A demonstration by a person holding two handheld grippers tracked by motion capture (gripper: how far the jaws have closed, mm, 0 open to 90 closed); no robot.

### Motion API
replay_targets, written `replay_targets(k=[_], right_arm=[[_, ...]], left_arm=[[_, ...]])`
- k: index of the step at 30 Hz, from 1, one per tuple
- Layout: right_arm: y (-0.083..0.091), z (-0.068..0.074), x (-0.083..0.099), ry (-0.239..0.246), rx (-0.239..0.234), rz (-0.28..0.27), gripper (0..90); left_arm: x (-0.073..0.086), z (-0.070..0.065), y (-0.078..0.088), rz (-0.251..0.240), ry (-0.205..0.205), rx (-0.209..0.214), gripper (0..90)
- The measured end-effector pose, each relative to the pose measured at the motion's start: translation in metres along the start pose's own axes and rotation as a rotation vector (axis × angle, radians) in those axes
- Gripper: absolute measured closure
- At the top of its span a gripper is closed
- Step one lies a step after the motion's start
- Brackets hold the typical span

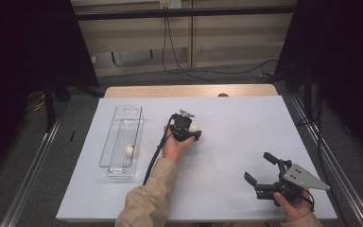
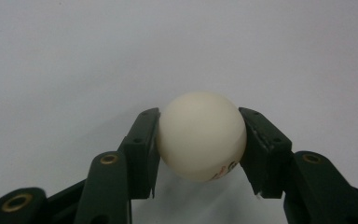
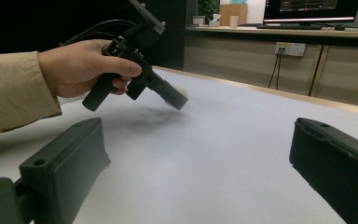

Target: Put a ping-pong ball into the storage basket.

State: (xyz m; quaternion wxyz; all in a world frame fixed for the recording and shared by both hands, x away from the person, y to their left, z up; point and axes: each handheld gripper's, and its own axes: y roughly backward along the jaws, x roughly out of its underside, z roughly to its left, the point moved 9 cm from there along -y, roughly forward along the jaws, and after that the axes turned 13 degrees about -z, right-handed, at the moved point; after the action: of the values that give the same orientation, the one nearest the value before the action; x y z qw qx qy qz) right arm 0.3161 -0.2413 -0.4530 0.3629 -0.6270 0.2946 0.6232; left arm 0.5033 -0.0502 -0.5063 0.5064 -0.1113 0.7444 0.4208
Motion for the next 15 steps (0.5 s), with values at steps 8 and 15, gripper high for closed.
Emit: replay_targets(k=[8, 15], right_arm=[[0.000, 0.000, 0.000, 0.006, 0.000, 0.001, 2.9], [-0.001, 0.001, 0.000, 0.008, 0.002, 0.001, 2.9]], left_arm=[[0.003, 0.001, 0.010, -0.005, 0.006, 0.002, 51.1], [0.004, 0.001, 0.017, 0.008, -0.008, 0.008, 51.0]])
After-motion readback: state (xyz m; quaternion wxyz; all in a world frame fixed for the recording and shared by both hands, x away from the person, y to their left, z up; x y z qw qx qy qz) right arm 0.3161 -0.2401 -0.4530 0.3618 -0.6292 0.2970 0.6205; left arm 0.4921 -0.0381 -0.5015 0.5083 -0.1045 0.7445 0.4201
